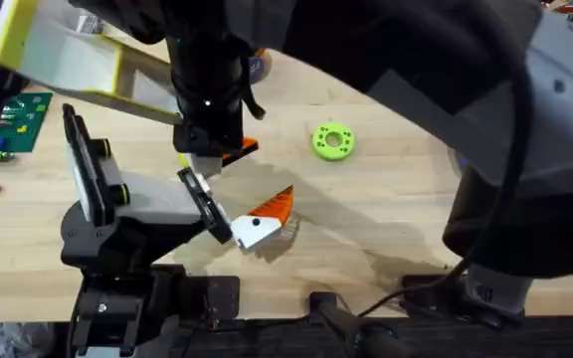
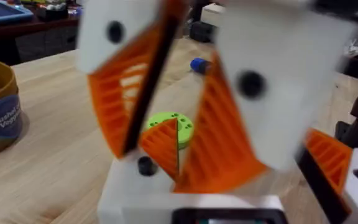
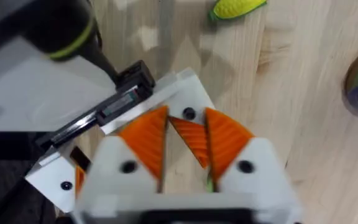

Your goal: Pick up the gripper from the table and insert it into the empty holder that is missing its gripper. Then pick up a screw, insert it into the mounting hole, and use the screwdriver to tighten it. Finally, clean up the table by picking up the vegetable and placing it into the bucket.

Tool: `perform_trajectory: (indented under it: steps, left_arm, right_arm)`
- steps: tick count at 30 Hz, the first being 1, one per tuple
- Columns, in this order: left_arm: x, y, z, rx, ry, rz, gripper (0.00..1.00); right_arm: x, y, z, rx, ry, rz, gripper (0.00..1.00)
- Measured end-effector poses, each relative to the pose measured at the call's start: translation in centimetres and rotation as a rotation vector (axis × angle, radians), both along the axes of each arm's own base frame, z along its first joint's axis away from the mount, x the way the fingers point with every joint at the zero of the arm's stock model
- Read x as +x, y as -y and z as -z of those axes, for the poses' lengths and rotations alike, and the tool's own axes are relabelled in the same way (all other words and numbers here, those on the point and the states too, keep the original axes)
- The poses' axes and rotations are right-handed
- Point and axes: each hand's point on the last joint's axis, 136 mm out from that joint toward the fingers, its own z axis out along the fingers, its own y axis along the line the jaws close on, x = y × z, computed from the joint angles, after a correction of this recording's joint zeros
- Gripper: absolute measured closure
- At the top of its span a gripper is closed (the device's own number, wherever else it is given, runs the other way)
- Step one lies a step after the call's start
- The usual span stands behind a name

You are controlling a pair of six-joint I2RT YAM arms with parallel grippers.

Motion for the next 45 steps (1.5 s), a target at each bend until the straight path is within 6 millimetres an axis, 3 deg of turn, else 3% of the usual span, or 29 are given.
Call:
perform_trajectory:
  steps: [4,6,26,34,35,36,40,41,42,45]
  left_arm:
    - [0.0,0.0,0.0,0.0,0.001,0.003,0.01]
    - [0.0,0.0,0.0,0.0,0.001,0.003,0.01]
    - [0.0,0.0,0.0,0.002,0.004,0.003,0.01]
    - [0.1,-0.1,0.0,0.003,0.007,-0.007,0.026]
    - [0.1,-0.1,0.0,0.003,0.006,-0.01,0.071]
    - [0.2,-0.1,-0.1,0.003,0.007,-0.012,0.178]
    - [0.3,-0.2,0.0,0.006,0.011,-0.017,0.806]
    - [0.3,-0.2,-0.1,0.007,0.013,-0.017,0.925]
    - [0.3,-0.2,-0.1,0.009,0.015,-0.018,0.979]
    - [0.3,-0.2,-0.1,0.009,0.015,-0.02,0.995]
  right_arm:
    - [0.5,0.4,0.0,-0.013,0.019,0.007,0.169]
    - [1.0,0.6,-0.2,-0.012,0.028,0.019,0.022]
    - [0.8,0.9,-0.2,-0.023,0.018,0.035,0.008]
    - [-0.1,1.8,-1.3,-0.023,0.003,0.044,0.008]
    - [-0.2,2.0,-1.6,-0.02,0.003,0.046,0.008]
    - [-0.3,2.4,-2.1,-0.017,0.004,0.048,0.008]
    - [-0.6,4.5,-4.0,-0.014,0.001,0.069,0.008]
    - [-0.5,5.2,-4.5,-0.013,0.002,0.08,0.008]
    - [-0.3,5.7,-5.1,-0.005,0.007,0.091,0.008]
    - [0.4,7.2,-6.9,0.034,0.031,0.127,0.008]
